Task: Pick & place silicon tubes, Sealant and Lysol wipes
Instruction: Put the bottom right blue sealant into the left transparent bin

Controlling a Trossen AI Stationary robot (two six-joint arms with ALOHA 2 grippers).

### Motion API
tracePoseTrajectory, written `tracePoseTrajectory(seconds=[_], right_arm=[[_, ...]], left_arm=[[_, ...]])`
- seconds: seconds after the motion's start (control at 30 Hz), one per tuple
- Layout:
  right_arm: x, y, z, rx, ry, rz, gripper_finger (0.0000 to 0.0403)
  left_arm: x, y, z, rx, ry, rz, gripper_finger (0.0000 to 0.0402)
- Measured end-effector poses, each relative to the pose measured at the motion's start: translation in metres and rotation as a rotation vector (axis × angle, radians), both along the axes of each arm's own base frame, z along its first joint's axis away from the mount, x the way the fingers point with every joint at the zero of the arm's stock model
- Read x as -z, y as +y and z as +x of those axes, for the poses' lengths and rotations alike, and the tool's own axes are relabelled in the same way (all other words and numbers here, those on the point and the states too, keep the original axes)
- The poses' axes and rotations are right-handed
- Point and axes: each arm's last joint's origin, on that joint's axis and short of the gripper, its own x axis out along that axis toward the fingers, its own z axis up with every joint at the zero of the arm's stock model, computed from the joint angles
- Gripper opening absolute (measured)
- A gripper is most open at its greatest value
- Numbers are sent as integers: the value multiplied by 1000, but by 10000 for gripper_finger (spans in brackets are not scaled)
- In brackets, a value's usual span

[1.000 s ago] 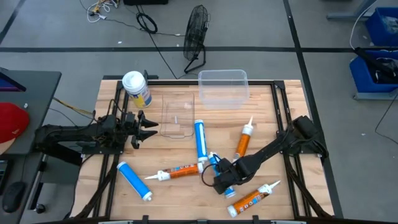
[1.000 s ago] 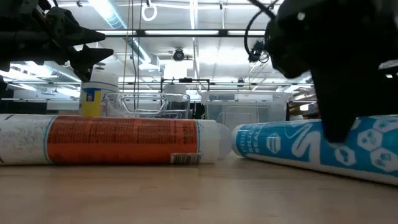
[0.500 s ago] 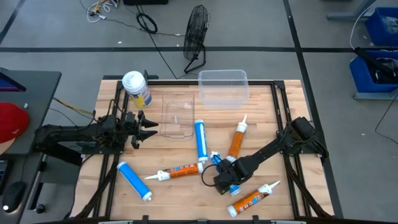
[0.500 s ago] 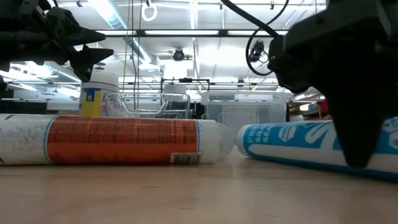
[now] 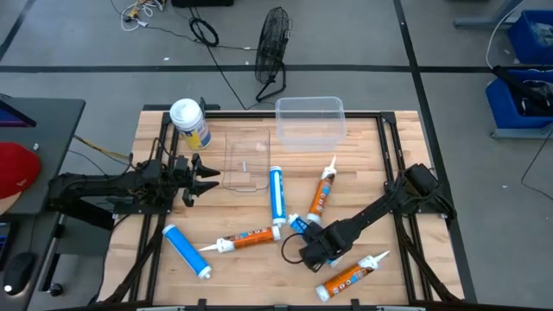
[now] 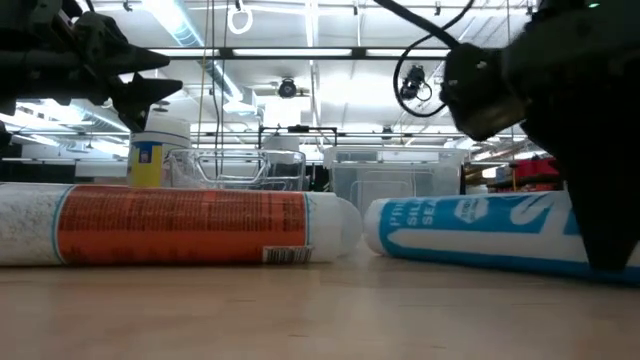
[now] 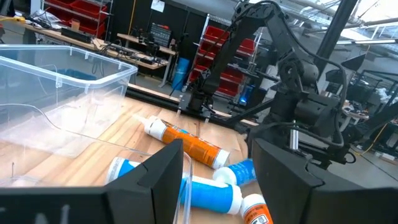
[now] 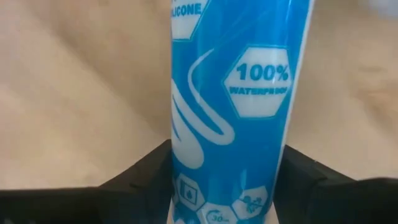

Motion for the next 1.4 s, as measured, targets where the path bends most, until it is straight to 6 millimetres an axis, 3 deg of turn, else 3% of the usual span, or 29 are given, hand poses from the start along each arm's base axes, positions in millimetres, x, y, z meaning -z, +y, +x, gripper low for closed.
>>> tracePoseTrajectory(seconds=[0.33, 0.63, 0.9, 1.23, 1.4], right_arm=[[-36, 17, 4, -141, -86, -161, 200], [-64, 15, 7, -161, -193, -444, 200], [-83, -8, 47, -217, -460, -747, 200], [-108, -40, 104, -356, -712, -839, 200], [-121, -56, 121, -393, -819, -867, 200]], left_arm=[[0, 0, 0, 0, -2, 0, 197], [-5, 0, 0, 9, -49, 9, 197], [-22, -6, -5, 151, -239, 159, 214], [-28, -7, -6, 106, -294, 125, 322], [-34, -7, -9, 116, -362, 81, 351]])
